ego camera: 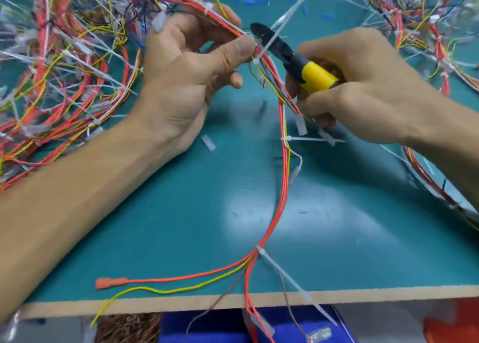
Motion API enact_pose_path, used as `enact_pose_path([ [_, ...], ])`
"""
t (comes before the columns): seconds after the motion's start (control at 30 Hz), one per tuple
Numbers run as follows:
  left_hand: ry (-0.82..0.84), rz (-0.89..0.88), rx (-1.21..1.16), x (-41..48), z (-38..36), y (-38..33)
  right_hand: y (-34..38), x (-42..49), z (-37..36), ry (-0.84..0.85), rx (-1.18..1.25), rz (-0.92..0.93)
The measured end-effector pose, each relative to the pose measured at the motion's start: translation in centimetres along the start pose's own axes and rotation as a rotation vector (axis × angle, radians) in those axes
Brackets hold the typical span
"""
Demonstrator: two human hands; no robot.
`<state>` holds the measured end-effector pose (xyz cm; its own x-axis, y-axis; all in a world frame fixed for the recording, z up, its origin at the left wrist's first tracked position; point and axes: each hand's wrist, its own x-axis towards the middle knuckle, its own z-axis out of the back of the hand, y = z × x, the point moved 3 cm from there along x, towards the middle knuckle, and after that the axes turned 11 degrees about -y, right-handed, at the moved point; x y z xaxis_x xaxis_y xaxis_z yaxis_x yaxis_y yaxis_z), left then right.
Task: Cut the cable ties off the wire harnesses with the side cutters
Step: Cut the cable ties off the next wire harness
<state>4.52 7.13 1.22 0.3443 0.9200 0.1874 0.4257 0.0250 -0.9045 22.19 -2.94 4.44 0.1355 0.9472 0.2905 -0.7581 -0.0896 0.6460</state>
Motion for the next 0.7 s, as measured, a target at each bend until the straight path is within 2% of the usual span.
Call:
enact_pose_path([
  [0.17,-0.04,0.036,0.03,-0.3,-0.6,-0.6,0.1,-0.2,0.2,-0.049,0.0,0.004],
  [0.33,-0.034,0.024,0.001,-0.5,-1.0,-0.9,0.4,-0.2,0.6,0.035,0.007,-0.014],
  [0.53,-0.019,0.044,-0.004,-0.6,-1.1,-0.7,0.4,-0.4,0.8,0.038,-0.01,-0.011],
  [0.7,-0.056,0.025,0.019,-0.2,-0.8,-0.9,-0.6,0.4,0.7,-0.204,0.132,-0.067],
])
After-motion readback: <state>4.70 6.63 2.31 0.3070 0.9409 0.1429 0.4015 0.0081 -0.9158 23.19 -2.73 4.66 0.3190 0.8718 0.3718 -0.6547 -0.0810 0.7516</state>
